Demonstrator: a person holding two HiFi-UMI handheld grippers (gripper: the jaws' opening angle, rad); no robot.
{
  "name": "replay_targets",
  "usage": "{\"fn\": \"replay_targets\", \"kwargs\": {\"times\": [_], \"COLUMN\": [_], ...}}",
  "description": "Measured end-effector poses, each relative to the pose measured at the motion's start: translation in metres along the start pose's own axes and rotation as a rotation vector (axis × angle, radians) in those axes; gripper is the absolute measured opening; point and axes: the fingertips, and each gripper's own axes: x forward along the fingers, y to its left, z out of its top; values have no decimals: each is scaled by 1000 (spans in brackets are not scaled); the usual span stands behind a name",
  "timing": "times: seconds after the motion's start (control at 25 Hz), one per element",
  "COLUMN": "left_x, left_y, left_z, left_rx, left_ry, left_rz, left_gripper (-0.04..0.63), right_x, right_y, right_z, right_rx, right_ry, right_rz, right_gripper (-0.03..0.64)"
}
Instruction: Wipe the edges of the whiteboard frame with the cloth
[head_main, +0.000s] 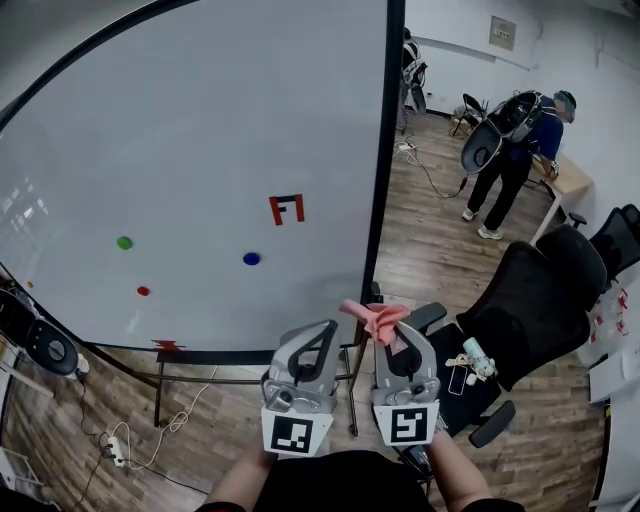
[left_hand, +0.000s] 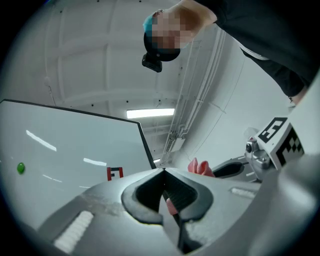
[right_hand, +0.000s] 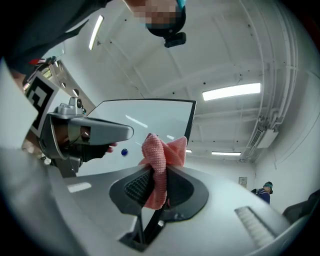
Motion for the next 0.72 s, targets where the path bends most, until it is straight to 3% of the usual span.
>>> {"fn": "replay_targets", "kwargs": {"times": [0.32, 0.48, 0.72], "left_x": [25, 43, 63], "left_y": [11, 19, 30], "left_z": [34, 53, 73], "left_rx": [53, 94, 148], "left_ry": [-91, -151, -187], "left_rz": [-25, -18, -11], "left_gripper": [-3, -3, -3], "right_x": [29, 43, 71], "right_y": [-19, -36, -49], "right_z": [36, 32, 56], "right_rx": [-96, -109, -243], "right_ry": [-66, 25, 3], "right_rz": [-8, -25, -2], "right_gripper": [52, 52, 52]}}
